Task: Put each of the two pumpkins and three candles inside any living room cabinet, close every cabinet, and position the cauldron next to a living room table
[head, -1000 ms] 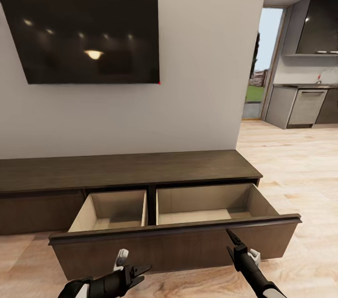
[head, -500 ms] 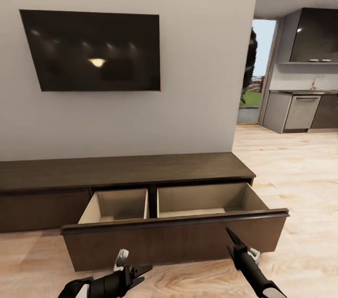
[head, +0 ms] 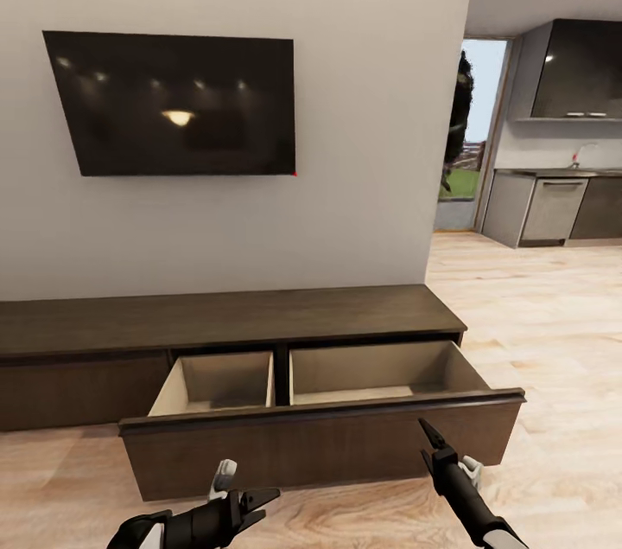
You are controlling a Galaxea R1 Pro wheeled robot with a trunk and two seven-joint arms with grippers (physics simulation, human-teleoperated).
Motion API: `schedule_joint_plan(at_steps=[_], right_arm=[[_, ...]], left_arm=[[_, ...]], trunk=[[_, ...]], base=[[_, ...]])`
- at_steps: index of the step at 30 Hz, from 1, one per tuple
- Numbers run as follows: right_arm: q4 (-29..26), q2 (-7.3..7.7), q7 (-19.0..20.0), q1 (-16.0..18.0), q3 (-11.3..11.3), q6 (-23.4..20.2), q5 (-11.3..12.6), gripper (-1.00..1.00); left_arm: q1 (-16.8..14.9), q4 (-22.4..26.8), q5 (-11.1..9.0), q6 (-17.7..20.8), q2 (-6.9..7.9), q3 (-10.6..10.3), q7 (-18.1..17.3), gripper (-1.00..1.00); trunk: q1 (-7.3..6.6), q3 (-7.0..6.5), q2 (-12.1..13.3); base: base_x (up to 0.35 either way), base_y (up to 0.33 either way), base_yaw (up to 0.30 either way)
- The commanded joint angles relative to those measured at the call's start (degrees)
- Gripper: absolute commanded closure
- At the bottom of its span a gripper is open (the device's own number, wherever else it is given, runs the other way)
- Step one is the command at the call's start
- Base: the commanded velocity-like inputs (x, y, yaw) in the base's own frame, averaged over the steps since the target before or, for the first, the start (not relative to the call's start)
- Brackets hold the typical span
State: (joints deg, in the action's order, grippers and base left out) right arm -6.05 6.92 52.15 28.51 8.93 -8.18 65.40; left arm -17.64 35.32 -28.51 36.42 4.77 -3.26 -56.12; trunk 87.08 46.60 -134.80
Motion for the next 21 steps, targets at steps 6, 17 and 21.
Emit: schedule_joint_plan(at_steps=[6, 17, 21], right_arm=[[-0.01, -0.06, 0.31, 0.02, 0.47, -0.37, -0.04, -1.0], [-0.1, -0.26, -0.03, 0.0, 0.05, 1.54, -0.67, -1.0], [-0.09, -0.48, -0.47, -0.01, -0.22, 5.55, -0.96, -1.0]], left_arm=[[-0.03, 0.01, -0.41, 0.41, 0.05, -0.25, 0.06, -1.0], [-0.03, 0.01, -0.38, 0.41, 0.02, -0.27, 0.11, -1.0], [-0.03, 0.01, -0.33, 0.41, 0.05, -0.26, 0.09, -1.0]], trunk=[[-1.34, -1.02, 2.39], [-3.75, -3.0, 6.81], [-4.63, -3.71, 8.41]], base=[[0.0, 0.0, 0.0], [0.0, 0.0, 0.0], [0.0, 0.0, 0.0]])
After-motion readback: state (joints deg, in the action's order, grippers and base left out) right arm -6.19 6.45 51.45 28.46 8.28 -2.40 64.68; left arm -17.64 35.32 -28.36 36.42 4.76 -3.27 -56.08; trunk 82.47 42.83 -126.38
